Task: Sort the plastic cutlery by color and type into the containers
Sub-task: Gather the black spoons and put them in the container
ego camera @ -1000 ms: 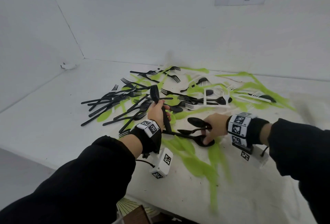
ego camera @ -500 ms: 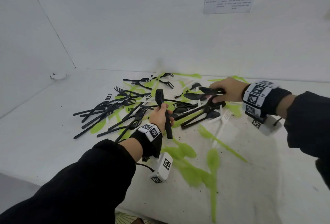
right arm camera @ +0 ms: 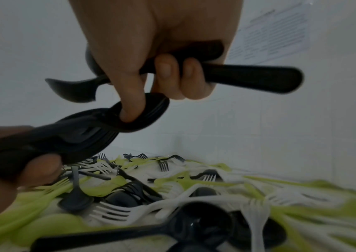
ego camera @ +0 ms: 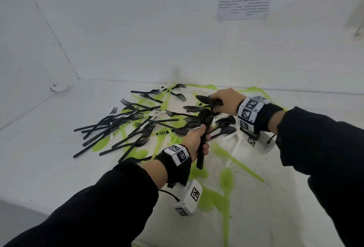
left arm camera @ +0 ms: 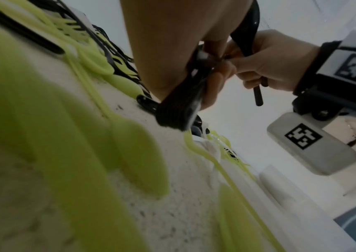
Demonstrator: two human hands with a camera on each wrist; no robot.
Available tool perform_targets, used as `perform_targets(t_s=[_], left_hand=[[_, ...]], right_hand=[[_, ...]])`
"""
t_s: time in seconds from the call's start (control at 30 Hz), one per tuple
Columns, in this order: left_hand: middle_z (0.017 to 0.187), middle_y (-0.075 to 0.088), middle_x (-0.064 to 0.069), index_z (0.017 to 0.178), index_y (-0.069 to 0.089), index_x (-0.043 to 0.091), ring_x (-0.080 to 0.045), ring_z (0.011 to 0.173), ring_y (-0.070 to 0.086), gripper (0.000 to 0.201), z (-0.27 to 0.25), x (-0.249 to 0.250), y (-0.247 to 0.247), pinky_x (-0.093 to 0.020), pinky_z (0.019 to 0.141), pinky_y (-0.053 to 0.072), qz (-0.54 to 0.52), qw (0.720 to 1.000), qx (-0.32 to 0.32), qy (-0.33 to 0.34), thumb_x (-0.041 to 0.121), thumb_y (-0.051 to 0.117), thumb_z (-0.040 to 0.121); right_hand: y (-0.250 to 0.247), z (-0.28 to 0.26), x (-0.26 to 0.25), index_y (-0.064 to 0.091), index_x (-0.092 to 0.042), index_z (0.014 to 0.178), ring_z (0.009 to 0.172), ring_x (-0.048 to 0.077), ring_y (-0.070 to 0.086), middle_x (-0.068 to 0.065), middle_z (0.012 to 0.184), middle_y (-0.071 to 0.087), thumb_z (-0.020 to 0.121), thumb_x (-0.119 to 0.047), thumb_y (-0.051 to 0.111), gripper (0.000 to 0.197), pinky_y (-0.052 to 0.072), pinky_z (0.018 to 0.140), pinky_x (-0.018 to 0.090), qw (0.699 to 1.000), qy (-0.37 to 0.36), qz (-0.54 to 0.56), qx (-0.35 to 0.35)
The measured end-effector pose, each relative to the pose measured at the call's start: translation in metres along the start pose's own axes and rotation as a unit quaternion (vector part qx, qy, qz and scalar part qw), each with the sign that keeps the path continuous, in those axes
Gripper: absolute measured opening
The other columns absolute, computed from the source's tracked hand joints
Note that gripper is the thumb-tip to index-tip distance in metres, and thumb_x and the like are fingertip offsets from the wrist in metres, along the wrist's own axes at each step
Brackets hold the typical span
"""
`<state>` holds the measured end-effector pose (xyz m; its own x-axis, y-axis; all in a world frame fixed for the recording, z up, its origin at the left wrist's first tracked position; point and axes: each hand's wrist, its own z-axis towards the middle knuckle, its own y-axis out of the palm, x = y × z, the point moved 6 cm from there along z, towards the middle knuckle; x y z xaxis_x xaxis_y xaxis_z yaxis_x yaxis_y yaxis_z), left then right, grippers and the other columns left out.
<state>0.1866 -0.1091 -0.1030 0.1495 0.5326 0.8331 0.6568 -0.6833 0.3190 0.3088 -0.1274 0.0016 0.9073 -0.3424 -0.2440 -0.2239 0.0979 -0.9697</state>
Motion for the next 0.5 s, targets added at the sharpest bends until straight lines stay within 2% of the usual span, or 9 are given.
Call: perform_targets(t_s=[0.07,0.13,0.2,0.27,0.37,0.5], left_hand=[[0.046,0.041,0.007,0.099,0.047,0.012,-0.007,0.031,0.028,0.023,0.001,-0.001,0.003,-0.012,0.037,0.024,-0.023,1.000,-0.001,0.010,0.030,0.032,0.103],[0.045,0.039,0.008,0.094,0.049,0.014,-0.007,0.032,0.027,0.025,0.001,-0.002,0.005,-0.012,0.038,0.023,-0.040,0.999,-0.004,0.011,0.030,0.032,0.103],[0.051,0.039,0.005,0.090,0.052,0.016,-0.008,0.033,0.029,0.028,0.000,-0.004,0.007,-0.012,0.039,0.025,-0.045,0.999,-0.003,0.003,0.032,0.032,0.102],[0.061,0.039,0.003,0.090,0.053,0.017,-0.010,0.034,0.033,0.030,0.000,-0.006,0.008,-0.014,0.041,0.028,-0.038,0.999,0.001,-0.010,0.034,0.032,0.102],[0.066,0.041,0.002,0.090,0.054,0.018,-0.010,0.035,0.035,0.033,0.000,-0.009,0.012,-0.016,0.041,0.029,-0.040,0.999,-0.002,-0.026,0.038,0.030,0.102],[0.054,0.040,0.005,0.087,0.054,0.018,-0.009,0.033,0.032,0.041,0.001,-0.014,0.017,-0.012,0.039,0.026,-0.069,0.997,-0.007,-0.023,0.047,0.028,0.100]], right_hand=[[0.007,-0.001,0.003,0.061,-0.010,0.112,0.106,0.030,0.054,0.015,0.110,0.058,0.083,-0.018,0.064,0.030,0.038,0.084,0.030,0.999,0.021,0.035,0.017],[0.013,-0.003,0.010,0.058,-0.011,0.117,0.105,0.029,0.055,0.013,0.111,0.060,0.083,-0.019,0.064,0.035,0.035,0.076,0.026,0.992,0.054,0.102,0.043],[0.021,-0.006,0.017,0.054,-0.011,0.119,0.104,0.027,0.057,0.010,0.111,0.062,0.082,-0.019,0.066,0.040,0.034,0.075,0.024,0.979,0.090,0.173,0.052],[0.027,-0.007,0.019,0.054,-0.010,0.119,0.105,0.028,0.058,0.011,0.112,0.063,0.077,-0.018,0.071,0.046,0.039,0.078,0.026,0.971,0.094,0.213,0.053],[0.030,-0.011,0.013,0.053,-0.009,0.121,0.107,0.026,0.057,0.011,0.115,0.062,0.073,-0.018,0.077,0.054,0.038,0.082,0.026,0.974,0.072,0.210,0.050],[0.033,-0.018,0.010,0.054,-0.006,0.117,0.100,0.027,0.057,0.014,0.108,0.063,0.075,-0.021,0.075,0.049,0.038,0.078,0.028,0.979,0.066,0.185,0.056]])
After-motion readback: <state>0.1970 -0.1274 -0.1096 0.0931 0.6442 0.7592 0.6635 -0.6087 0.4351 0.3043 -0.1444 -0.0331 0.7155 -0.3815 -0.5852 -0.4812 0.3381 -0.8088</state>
